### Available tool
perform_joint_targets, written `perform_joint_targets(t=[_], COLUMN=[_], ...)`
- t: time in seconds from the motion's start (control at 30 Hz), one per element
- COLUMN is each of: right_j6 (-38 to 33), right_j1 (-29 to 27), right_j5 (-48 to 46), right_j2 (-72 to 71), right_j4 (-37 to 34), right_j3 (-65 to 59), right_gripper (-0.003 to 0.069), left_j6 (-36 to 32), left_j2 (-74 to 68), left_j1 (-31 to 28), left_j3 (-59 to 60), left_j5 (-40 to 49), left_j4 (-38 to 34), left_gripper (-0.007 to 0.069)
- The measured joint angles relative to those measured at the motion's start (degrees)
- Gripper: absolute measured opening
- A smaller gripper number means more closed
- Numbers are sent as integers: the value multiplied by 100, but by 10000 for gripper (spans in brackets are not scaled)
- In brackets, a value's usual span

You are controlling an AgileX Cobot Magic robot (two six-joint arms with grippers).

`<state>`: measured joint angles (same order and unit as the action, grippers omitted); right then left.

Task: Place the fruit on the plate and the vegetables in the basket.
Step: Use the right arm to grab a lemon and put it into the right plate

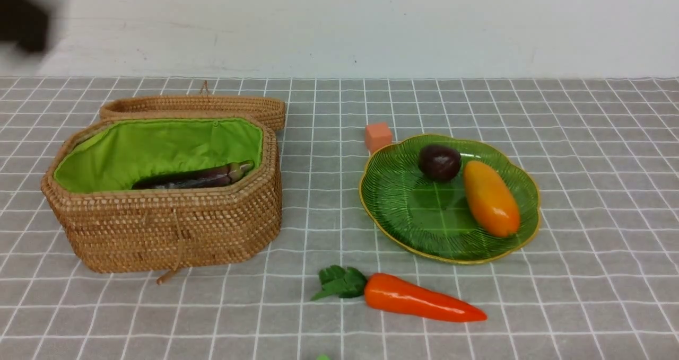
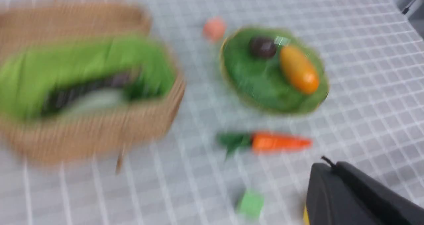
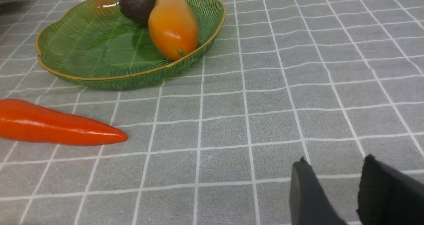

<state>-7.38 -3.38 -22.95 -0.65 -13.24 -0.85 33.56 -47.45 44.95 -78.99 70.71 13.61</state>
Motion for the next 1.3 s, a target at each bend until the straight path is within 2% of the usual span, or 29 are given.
perform_joint_targets(t=[0.1, 0.27, 0.33, 0.53, 0.8, 0.9, 1.03, 1.1, 1.2, 1.3], right_j6=[0, 0, 0, 0, 0, 0, 0, 0, 0, 0], right_j1=[0, 0, 0, 0, 0, 0, 0, 0, 0, 0], right_j5=[0, 0, 0, 0, 0, 0, 0, 0, 0, 0], right_j2=[0, 0, 0, 0, 0, 0, 0, 0, 0, 0], right_j4=[0, 0, 0, 0, 0, 0, 0, 0, 0, 0], right_j3=[0, 0, 0, 0, 0, 0, 0, 0, 0, 0], right_gripper=[241, 241, 241, 241, 241, 241, 241, 241, 241, 241], left_j6=[441, 647, 700, 821, 862, 865, 838, 670, 231, -811], left_j2=[1441, 3481, 3972, 4592, 4660, 4660, 4660, 4660, 4660, 4660], left_j1=[0, 0, 0, 0, 0, 0, 0, -51, -268, -931], left_j3=[1519, 3640, 4103, 4445, 4463, 4463, 4556, 4711, 4852, 5202], left_j5=[-163, -1014, -1126, -1343, -1353, -1555, -2100, -2550, -2903, -3341], left_j4=[-139, -641, -900, -1155, -1292, -1236, -701, -216, 71, 21], left_gripper=[-13, -13, -13, -13, -13, -13, -13, -13, -13, -13])
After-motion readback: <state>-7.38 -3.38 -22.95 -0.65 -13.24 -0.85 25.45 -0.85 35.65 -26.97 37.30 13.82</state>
